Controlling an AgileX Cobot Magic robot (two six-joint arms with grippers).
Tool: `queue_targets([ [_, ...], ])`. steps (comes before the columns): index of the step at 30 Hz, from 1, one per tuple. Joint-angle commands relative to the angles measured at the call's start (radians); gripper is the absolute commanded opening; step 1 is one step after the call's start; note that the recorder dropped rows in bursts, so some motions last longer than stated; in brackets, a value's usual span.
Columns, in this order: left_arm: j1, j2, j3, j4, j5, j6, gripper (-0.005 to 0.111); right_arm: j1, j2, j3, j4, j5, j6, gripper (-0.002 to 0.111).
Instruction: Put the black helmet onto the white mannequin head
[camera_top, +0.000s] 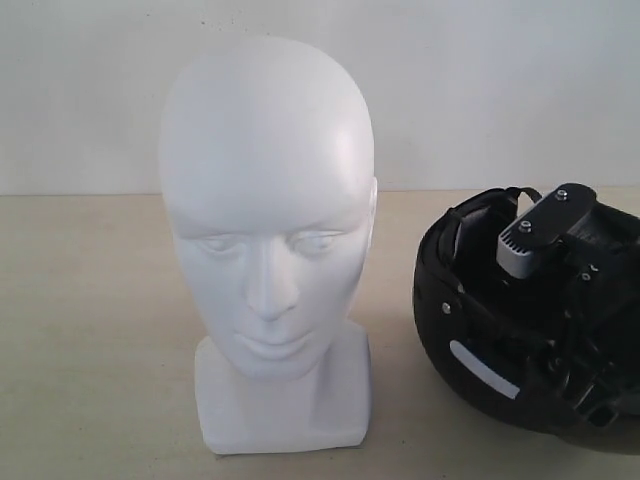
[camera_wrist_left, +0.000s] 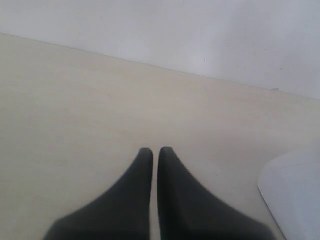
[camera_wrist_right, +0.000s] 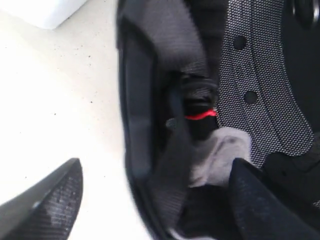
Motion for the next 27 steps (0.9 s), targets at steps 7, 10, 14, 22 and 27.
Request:
queue_targets([
  [7,0.002,-0.004,0.004,-0.006,-0.003,0.006,0.004,-0.003,0.001,-0.005,-0.047,0.059,-0.017,0.076],
  [10,0.002,-0.004,0.004,-0.006,-0.003,0.006,0.004,-0.003,0.001,-0.003,-0.049,0.080,-0.017,0.076],
  [14,0.002,-0.004,0.004,-0.006,-0.003,0.006,0.004,-0.003,0.001,-0.003,-0.101,0.086,-0.013,0.076],
  [22,0.002,-0.004,0.004,-0.006,-0.003,0.006,0.004,-0.003,0.001,0.081,-0.115,-0.029,-0.017,0.076],
  [27,0.002,-0.004,0.004,-0.006,-0.003,0.006,0.004,-0.003,0.023,0.089,-0.123,-0.091,-0.034,0.076],
])
